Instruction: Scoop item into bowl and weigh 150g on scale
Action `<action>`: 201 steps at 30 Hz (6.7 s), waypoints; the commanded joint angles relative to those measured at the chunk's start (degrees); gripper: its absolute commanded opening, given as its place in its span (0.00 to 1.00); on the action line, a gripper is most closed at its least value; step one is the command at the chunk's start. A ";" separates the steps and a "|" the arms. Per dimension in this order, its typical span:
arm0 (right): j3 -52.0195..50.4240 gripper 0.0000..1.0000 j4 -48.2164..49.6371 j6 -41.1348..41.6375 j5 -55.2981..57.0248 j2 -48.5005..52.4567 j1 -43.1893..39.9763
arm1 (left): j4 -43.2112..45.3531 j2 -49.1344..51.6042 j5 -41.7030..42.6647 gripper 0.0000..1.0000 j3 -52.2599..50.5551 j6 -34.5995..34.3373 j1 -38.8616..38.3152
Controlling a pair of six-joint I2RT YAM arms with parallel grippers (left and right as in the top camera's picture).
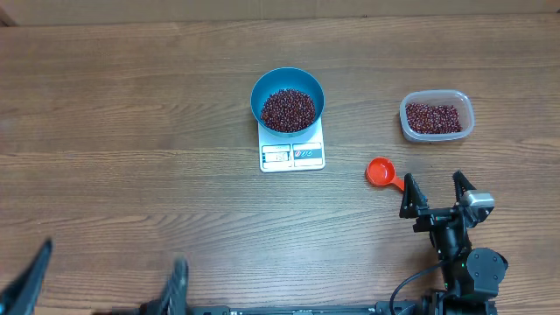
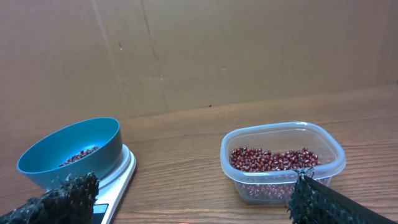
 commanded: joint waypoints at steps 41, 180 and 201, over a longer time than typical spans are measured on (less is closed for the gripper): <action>-0.59 1.00 0.33 -0.37 0.59 -0.50 0.15 | -10.49 -5.86 0.96 1.00 -7.80 -5.42 -0.09; -0.59 1.00 0.31 -0.37 0.59 -0.50 0.15 | 15.80 -22.27 -30.86 1.00 -78.23 -15.15 -13.31; -0.59 1.00 0.33 -0.37 0.59 -0.50 0.15 | 15.89 -22.25 -30.67 1.00 -78.20 -14.97 -12.90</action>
